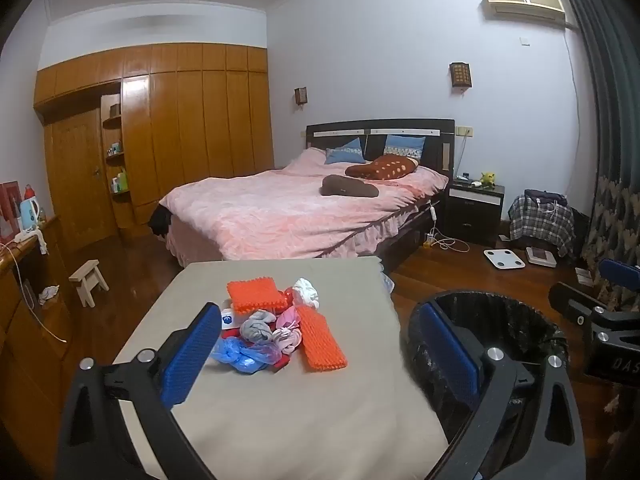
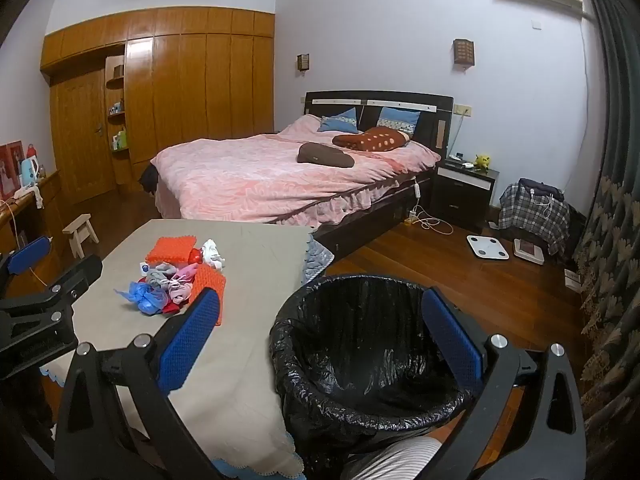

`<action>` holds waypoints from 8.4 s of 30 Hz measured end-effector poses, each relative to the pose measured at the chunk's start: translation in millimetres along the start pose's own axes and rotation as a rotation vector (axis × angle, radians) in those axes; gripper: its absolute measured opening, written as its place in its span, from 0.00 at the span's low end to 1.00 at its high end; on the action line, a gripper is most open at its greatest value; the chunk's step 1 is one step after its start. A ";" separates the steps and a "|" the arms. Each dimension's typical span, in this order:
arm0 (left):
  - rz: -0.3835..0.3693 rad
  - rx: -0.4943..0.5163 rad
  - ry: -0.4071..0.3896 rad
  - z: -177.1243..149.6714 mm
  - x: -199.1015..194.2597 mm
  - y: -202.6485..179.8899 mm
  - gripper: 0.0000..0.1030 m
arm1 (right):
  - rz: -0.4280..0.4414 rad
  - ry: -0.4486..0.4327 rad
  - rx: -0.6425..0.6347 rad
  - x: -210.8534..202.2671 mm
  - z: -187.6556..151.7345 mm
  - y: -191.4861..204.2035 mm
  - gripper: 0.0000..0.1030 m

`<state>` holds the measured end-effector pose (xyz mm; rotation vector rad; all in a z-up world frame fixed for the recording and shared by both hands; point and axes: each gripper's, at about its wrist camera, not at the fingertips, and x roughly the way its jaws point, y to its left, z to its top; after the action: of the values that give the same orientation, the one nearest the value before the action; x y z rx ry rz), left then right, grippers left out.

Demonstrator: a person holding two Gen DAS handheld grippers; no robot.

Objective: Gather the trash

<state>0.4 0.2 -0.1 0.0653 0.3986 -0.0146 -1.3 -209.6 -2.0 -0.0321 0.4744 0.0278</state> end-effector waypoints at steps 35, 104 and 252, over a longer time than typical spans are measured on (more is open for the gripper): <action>0.004 0.007 -0.006 -0.1 -0.2 -0.2 0.94 | 0.005 0.002 0.009 1.5 -0.3 -1.5 0.95; 0.025 -0.012 0.029 -12.6 22.4 16.3 0.94 | 0.033 0.018 0.004 33.0 -0.8 16.3 0.95; -0.306 -0.038 0.170 -22.3 199.0 -37.5 0.75 | -0.080 0.161 0.141 174.7 -39.4 -66.8 0.95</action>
<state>174.1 -36.0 -100.1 -0.0331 0.5758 -0.3051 138.4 -274.5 -115.3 0.0858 0.6348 -0.0869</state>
